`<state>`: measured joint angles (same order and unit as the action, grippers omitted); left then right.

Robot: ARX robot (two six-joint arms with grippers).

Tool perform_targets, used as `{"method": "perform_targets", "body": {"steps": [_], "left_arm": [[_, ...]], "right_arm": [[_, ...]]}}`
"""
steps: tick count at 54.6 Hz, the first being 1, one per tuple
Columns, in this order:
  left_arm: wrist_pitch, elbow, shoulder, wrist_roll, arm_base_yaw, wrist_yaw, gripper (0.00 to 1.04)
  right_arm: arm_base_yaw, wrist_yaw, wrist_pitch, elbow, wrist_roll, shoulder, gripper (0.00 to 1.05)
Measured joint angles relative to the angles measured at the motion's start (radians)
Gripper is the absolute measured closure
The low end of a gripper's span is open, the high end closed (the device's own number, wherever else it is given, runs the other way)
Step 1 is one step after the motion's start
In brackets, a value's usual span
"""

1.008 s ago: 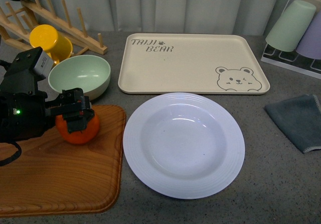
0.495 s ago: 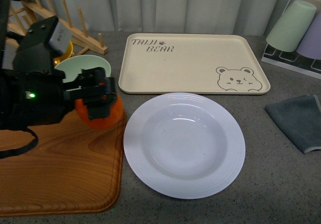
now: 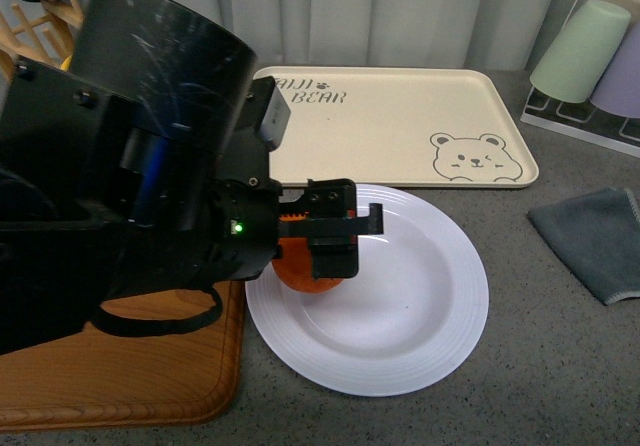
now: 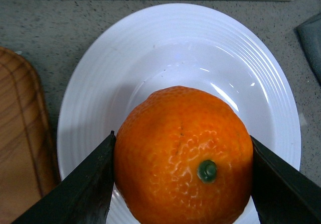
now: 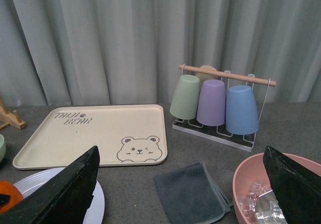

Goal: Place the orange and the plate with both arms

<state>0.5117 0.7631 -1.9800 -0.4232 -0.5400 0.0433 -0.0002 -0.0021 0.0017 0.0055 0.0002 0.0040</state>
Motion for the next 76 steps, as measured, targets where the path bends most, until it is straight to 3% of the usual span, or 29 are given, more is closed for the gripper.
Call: {"method": "perform_targets", "body": {"steps": [22,32,45,53,67,76], "left_arm": [[-0.014,0.077,-0.122,-0.006,-0.05,-0.006,0.39],[-0.013,0.071,-0.111,-0.008,-0.05,-0.007,0.05],[0.009,-0.017,0.048,-0.007,-0.017,-0.053,0.06],[0.055,-0.125,0.212,0.029,0.032,-0.208,0.06],[0.049,-0.383,0.551,0.062,0.136,-0.288,0.06],[-0.113,-0.516,0.888,0.058,0.239,-0.306,0.06]], "right_arm": [[0.0,0.0,0.0,0.0,0.0,0.0,0.09],[0.0,0.0,0.0,0.0,0.0,0.0,0.09],[0.0,0.0,0.0,0.0,0.0,0.0,0.09],[0.0,0.0,0.0,0.0,0.0,0.0,0.09],[0.0,0.0,0.0,0.0,0.0,0.0,0.09],[0.0,0.0,0.0,0.0,0.0,0.0,0.09]]}}
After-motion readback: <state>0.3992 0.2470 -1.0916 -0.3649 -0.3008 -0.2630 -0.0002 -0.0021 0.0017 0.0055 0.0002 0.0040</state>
